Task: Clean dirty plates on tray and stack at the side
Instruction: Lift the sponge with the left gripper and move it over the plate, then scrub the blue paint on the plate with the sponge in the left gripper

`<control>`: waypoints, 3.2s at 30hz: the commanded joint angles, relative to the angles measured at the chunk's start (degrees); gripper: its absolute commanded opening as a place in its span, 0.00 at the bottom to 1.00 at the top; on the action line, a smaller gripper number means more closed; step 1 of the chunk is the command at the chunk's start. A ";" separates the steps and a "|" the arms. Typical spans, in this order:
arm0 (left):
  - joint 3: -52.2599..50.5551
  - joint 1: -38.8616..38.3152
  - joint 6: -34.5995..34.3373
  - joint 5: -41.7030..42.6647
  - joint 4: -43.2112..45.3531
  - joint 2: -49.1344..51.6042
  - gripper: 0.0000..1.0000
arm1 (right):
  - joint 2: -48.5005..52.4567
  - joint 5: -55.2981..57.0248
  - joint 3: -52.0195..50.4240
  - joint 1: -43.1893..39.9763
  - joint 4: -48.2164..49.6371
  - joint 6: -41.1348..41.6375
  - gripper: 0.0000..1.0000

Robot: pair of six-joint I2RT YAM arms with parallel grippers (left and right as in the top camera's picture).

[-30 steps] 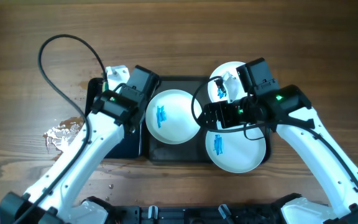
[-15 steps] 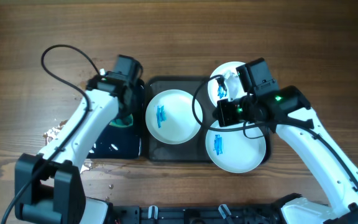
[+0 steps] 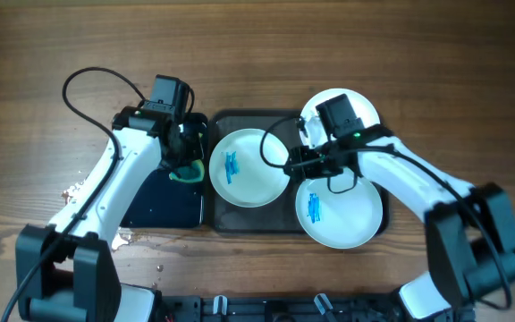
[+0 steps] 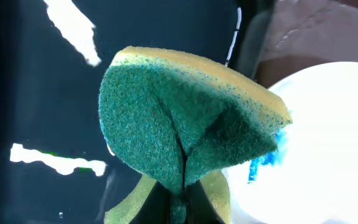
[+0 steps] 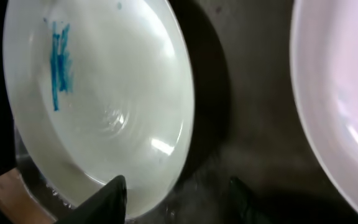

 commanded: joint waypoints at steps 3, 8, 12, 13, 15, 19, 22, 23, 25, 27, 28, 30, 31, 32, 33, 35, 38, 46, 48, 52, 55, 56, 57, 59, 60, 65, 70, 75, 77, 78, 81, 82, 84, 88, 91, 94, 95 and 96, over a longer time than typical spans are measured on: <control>0.61 0.28 1.33 6.64 0.22 -4.46 0.04 | 5.25 -3.76 -0.26 0.24 5.60 2.80 0.40; 0.61 0.26 1.49 10.27 0.15 -4.68 0.04 | 7.76 -3.58 -0.37 0.24 8.20 5.66 0.14; 0.59 -0.85 1.51 11.39 0.20 -4.68 0.04 | 8.00 -2.62 -0.37 0.24 8.39 7.21 0.04; 0.59 -1.51 1.49 11.41 0.20 -4.66 0.04 | 8.00 -2.62 -0.37 0.24 8.37 7.17 0.04; 0.59 -2.97 1.62 11.37 0.26 -4.52 0.04 | 8.00 -2.62 -0.37 0.24 8.33 7.17 0.04; 0.57 -6.19 1.68 11.39 1.31 -2.73 0.04 | 8.00 -2.64 -0.37 0.24 8.13 7.32 0.04; 0.55 -8.87 1.68 11.39 2.21 -0.44 0.04 | 8.00 -2.69 -0.37 0.24 7.61 7.30 0.04; 0.55 -9.73 1.68 11.39 2.45 0.50 0.04 | 8.00 -2.67 -0.35 0.22 7.17 7.32 0.04; 0.55 -11.65 1.66 11.37 2.99 3.13 0.04 | 7.67 -2.67 -0.33 0.17 6.62 7.32 0.04; 0.55 -12.70 1.66 11.37 3.15 5.14 0.04 | 6.58 -2.64 -0.09 0.17 6.43 7.32 0.04; 0.55 -13.03 1.66 11.37 3.26 6.08 0.04 | 5.77 -2.64 0.22 0.17 6.19 7.17 0.04; 0.55 -13.49 1.68 11.37 3.72 7.63 0.04 | 3.45 -2.14 1.11 0.17 5.57 6.91 0.04; 0.55 -13.62 1.68 11.37 4.22 8.28 0.04 | 2.14 -1.77 1.49 0.17 5.33 6.38 0.04; 0.55 -13.64 1.68 11.37 5.14 9.14 0.04 | 0.17 -1.55 1.60 0.17 5.33 5.62 0.04; 0.55 -13.62 1.68 11.37 5.64 9.42 0.04 | -0.72 -1.53 1.60 0.17 5.31 5.64 0.04; 0.55 -13.64 1.66 11.43 6.73 10.16 0.04 | -1.90 -1.57 1.60 0.24 4.90 5.64 0.04; 0.55 -13.73 1.46 12.26 8.04 11.34 0.04 | -2.38 -1.57 1.60 0.44 3.72 5.51 0.04; 0.55 -14.25 1.49 13.73 10.45 14.56 0.04 | -2.32 5.57 1.31 4.94 -0.28 7.34 0.04; 0.55 -14.25 1.49 13.73 10.51 14.53 0.04 | -1.86 7.96 1.11 5.97 0.02 8.96 0.04; 0.55 -14.27 1.44 13.81 10.51 14.53 0.04 | -0.42 9.01 1.09 7.23 3.06 10.99 0.04; 0.55 -15.67 1.20 14.43 11.19 14.53 0.04 | 0.59 9.75 1.09 7.58 4.35 13.81 0.04; 0.55 -16.33 1.22 14.36 11.34 14.53 0.04 | 0.85 10.49 1.09 7.58 4.28 14.82 0.04; 0.55 -17.11 1.18 14.36 11.45 14.53 0.04 | 1.44 10.97 1.09 7.58 4.17 14.97 0.05; 0.55 -18.47 0.57 14.32 11.65 14.53 0.04 | 2.80 11.50 1.09 7.58 4.00 16.11 0.05; 0.55 -18.97 0.20 14.32 11.61 14.53 0.04 | 3.04 11.61 1.09 7.58 4.00 16.13 0.04; 0.55 -19.87 -0.28 15.56 12.35 14.53 0.04 | 3.17 11.54 1.09 7.58 3.98 16.13 0.04; 0.50 -20.94 -2.84 11.43 13.77 14.97 0.04 | 3.17 11.54 1.09 7.58 3.85 16.13 0.04; 0.48 -18.47 -6.60 1.68 9.25 20.65 0.04 | 3.17 11.54 1.09 7.58 3.80 16.20 0.04; 0.48 -17.40 -7.69 -0.83 7.41 23.15 0.04 | 3.17 11.54 1.09 7.58 3.80 16.33 0.04; 0.48 -17.20 -9.92 -4.52 5.66 23.56 0.04 | 3.17 11.56 1.09 7.58 3.82 16.31 0.04; 0.48 -17.11 -14.25 -13.88 2.60 23.34 0.04 | 3.17 11.56 1.09 7.58 3.82 16.28 0.04; 0.48 -17.11 -15.52 -15.82 1.62 23.37 0.04 | 3.17 11.56 1.09 7.58 3.82 16.28 0.04; 0.48 -17.11 -17.31 -19.10 -0.48 23.37 0.04 | 3.17 11.80 1.09 7.58 3.80 16.39 0.05; 0.48 -17.09 -23.41 -26.91 -6.19 23.37 0.04 | 3.17 11.78 1.09 7.58 3.80 16.31 0.04; 0.48 -17.07 -26.08 -29.05 -8.46 23.37 0.04 | 3.17 11.76 1.09 7.58 3.82 16.31 0.04; 0.48 -17.14 -22.82 -26.18 -6.88 23.37 0.04 | 3.17 11.76 1.09 7.58 3.63 16.31 0.04; 0.48 -17.25 -18.86 -22.60 -4.92 23.37 0.04 | 3.17 11.78 1.09 7.58 3.58 16.28 0.04; 0.48 -17.40 -15.50 -19.21 -3.13 23.37 0.04 | 3.17 11.78 1.09 7.58 3.58 16.28 0.05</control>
